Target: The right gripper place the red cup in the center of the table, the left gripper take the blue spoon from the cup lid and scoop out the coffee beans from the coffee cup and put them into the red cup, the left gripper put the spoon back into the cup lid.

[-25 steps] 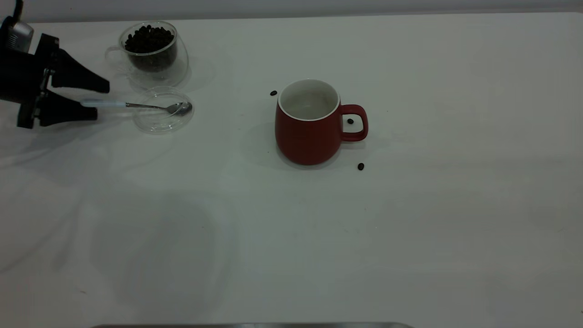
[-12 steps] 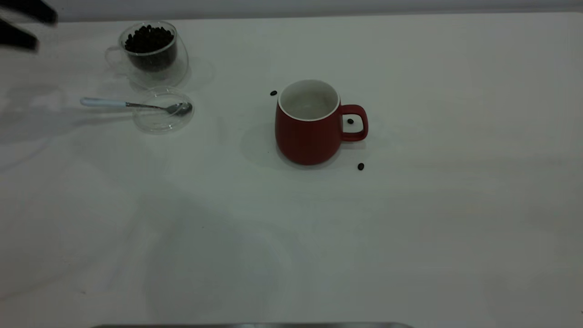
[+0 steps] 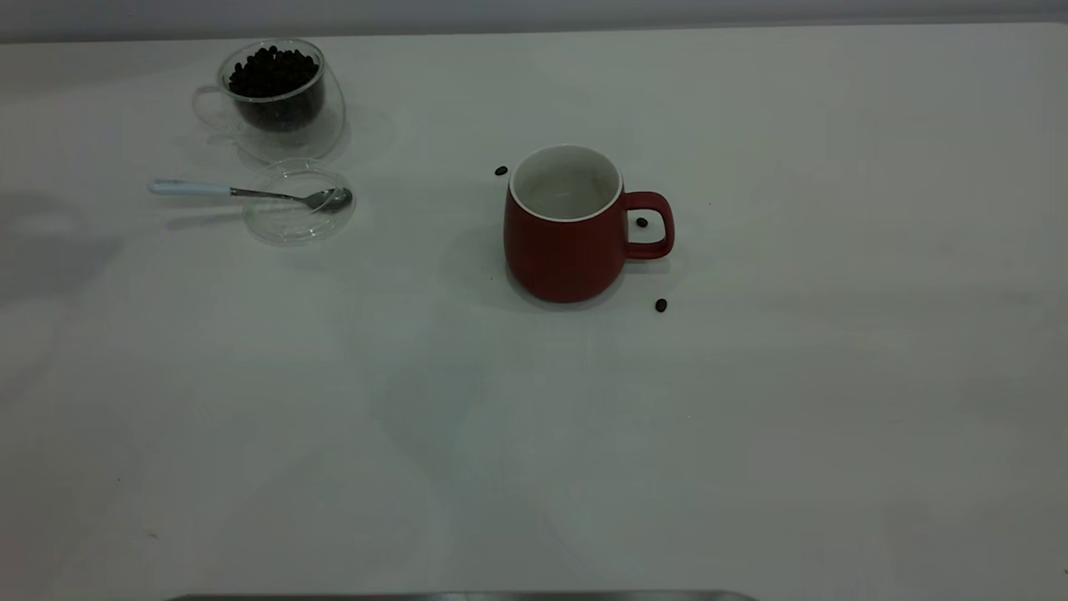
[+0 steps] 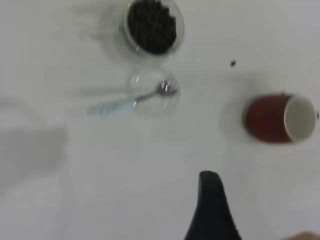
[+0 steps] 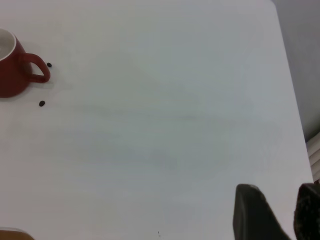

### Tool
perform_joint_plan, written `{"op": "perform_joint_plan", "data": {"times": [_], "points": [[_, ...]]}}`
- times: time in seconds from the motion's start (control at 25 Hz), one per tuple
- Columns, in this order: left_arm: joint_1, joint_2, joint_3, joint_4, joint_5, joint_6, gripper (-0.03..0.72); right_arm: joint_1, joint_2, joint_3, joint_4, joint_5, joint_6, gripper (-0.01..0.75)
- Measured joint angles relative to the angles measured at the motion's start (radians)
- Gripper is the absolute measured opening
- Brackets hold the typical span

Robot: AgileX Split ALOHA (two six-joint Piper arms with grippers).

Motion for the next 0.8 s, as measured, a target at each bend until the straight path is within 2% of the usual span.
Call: {"op": "perform_joint_plan", "data": {"times": [0.24,0.6,0.8], "points": [[0.0,-0.173,0.002,0.112,0.011,-0.114,0.595,0.0,0.0,0.0,0.0,0.0,0.0,0.239],[0.0,-0.273,0.035,0.114,0.011,-0.247,0.595,0.0,0.0,0.0,0.0,0.0,0.0,0.239],[-0.002,-0.335,0.088,0.122,0.011,-0.258,0.595,0.0,0.0,0.0,0.0,0.0,0.0,0.239]]}}
